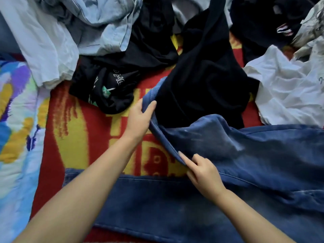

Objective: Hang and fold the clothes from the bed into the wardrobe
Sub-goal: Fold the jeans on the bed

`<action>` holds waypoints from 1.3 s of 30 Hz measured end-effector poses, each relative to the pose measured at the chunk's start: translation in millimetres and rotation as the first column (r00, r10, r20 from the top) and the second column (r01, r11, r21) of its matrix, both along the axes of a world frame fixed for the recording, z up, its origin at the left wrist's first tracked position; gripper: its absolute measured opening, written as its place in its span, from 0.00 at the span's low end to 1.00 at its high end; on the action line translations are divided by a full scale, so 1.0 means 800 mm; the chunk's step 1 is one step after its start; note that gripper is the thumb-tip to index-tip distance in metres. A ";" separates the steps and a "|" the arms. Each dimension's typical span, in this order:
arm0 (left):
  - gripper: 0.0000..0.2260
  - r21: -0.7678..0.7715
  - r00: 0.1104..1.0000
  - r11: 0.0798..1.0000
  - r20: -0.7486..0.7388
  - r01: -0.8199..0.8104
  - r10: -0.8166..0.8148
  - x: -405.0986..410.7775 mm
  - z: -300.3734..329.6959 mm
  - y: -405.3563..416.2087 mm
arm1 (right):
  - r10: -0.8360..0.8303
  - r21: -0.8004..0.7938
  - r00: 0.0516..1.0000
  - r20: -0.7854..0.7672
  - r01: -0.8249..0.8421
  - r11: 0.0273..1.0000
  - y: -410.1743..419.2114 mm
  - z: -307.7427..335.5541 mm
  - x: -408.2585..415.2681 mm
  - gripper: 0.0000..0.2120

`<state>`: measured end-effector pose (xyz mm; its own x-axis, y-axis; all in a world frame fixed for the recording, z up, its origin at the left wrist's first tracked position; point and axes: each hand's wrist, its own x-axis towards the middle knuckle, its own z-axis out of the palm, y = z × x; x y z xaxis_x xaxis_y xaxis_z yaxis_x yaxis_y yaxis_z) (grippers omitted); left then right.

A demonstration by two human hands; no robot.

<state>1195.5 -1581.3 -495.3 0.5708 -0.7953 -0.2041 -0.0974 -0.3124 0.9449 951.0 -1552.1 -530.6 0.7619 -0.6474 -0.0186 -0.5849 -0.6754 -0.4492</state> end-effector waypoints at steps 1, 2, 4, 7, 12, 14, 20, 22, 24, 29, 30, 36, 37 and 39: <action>0.05 -0.069 0.996 0.993 -0.015 -0.092 0.091 0.009 0.008 0.031 | 0.012 -0.047 1.000 0.012 -0.011 0.999 -0.003 0.001 0.006 0.32; 0.04 -0.097 0.977 0.973 -0.054 -0.209 0.204 0.020 0.007 0.065 | 0.042 -0.077 0.999 0.018 -0.040 0.996 -0.006 0.000 0.014 0.32; 0.06 -0.001 0.882 0.892 -0.146 -0.453 0.448 0.033 -0.012 0.131 | 0.134 -0.087 0.991 -0.019 -0.135 0.987 -0.007 -0.006 0.023 0.32; 0.12 0.261 0.616 0.705 -0.351 -0.659 0.706 0.048 -0.057 0.194 | 0.333 0.098 0.898 -0.289 -0.318 0.943 0.003 -0.016 0.031 0.30; 0.11 0.504 0.223 0.462 -0.464 -0.729 0.858 0.110 -0.101 0.222 | 0.488 0.479 0.666 -0.565 -0.216 0.851 0.007 -0.035 0.043 0.25; 0.19 0.415 0.351 0.468 -0.328 -0.780 0.877 0.133 -0.097 0.213 | 0.393 0.423 0.765 -0.510 -0.174 0.889 -0.004 -0.031 0.051 0.21; 0.13 0.329 0.317 0.501 -0.477 -0.800 0.820 0.225 -0.078 0.188 | -0.118 0.085 0.943 -0.312 0.151 0.985 -0.070 -0.014 0.109 0.22; 0.07 0.232 0.345 0.528 -0.537 -0.817 0.770 0.243 -0.071 0.191 | -0.121 0.096 0.836 -0.535 0.203 0.975 -0.083 -0.019 0.130 0.23; 0.03 0.158 0.370 0.509 -0.513 -0.846 0.775 0.244 -0.075 0.215 | -0.102 0.088 0.769 -0.631 0.201 0.976 -0.081 -0.026 0.143 0.17; 0.24 0.594 0.839 0.602 0.280 -0.534 0.467 0.228 -0.132 0.342 | -0.269 0.131 0.908 -0.321 0.324 0.937 -0.081 -0.036 0.139 0.09; 0.28 0.651 0.877 0.589 0.332 -0.480 0.348 0.223 -0.140 0.361 | -0.278 0.172 0.927 -0.252 0.326 0.930 -0.080 -0.037 0.135 0.10; 0.12 0.685 0.914 0.667 0.406 -0.295 -0.014 0.198 -0.131 0.406 | -0.100 0.255 0.974 -0.204 0.152 0.955 -0.010 -0.041 0.099 0.28; 0.12 0.633 0.883 0.698 0.469 -0.334 -0.003 0.202 -0.124 0.412 | -0.092 0.253 0.979 -0.182 0.137 0.958 0.004 -0.038 0.092 0.28; 0.10 0.592 0.830 0.695 0.558 -0.407 0.011 0.210 -0.111 0.428 | -0.040 0.276 0.980 -0.195 0.094 0.956 0.032 -0.034 0.075 0.28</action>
<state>1363.4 -1239.1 -584.2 0.8754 -0.4002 -0.2712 -0.3141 -0.8973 0.3102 1011.2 -1526.2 -558.1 0.6822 -0.6446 -0.3451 -0.7158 -0.4924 -0.4952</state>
